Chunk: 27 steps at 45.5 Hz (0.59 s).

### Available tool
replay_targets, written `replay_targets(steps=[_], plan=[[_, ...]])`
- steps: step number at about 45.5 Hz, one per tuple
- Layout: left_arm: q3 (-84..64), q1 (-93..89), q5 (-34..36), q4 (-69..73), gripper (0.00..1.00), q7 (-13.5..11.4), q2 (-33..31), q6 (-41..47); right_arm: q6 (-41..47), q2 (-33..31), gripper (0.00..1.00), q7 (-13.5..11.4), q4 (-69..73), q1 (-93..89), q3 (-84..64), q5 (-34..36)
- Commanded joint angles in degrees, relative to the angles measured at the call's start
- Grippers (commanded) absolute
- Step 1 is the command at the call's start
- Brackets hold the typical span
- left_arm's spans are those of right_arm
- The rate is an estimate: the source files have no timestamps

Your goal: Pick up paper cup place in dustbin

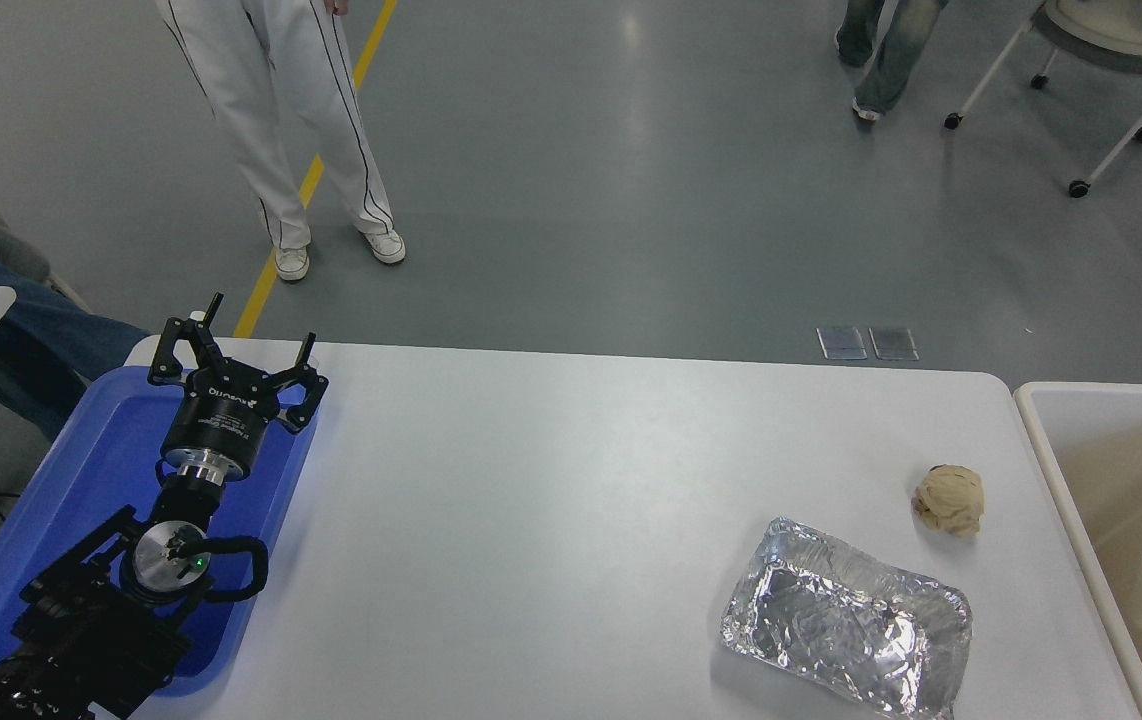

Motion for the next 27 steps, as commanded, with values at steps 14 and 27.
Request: replay_targets(steps=[14, 27], plan=[[0.00, 0.00, 0.00, 0.00, 1.00, 0.00, 0.00, 0.00, -1.09, -2.08, 1.00, -0.03, 3.46, 0.61, 8.44, 0.09], [0.00, 0.00, 0.00, 0.00, 1.00, 0.00, 0.00, 0.00, -1.09, -8.84, 1.00, -0.03, 14.00, 7.28, 6.95, 0.26]])
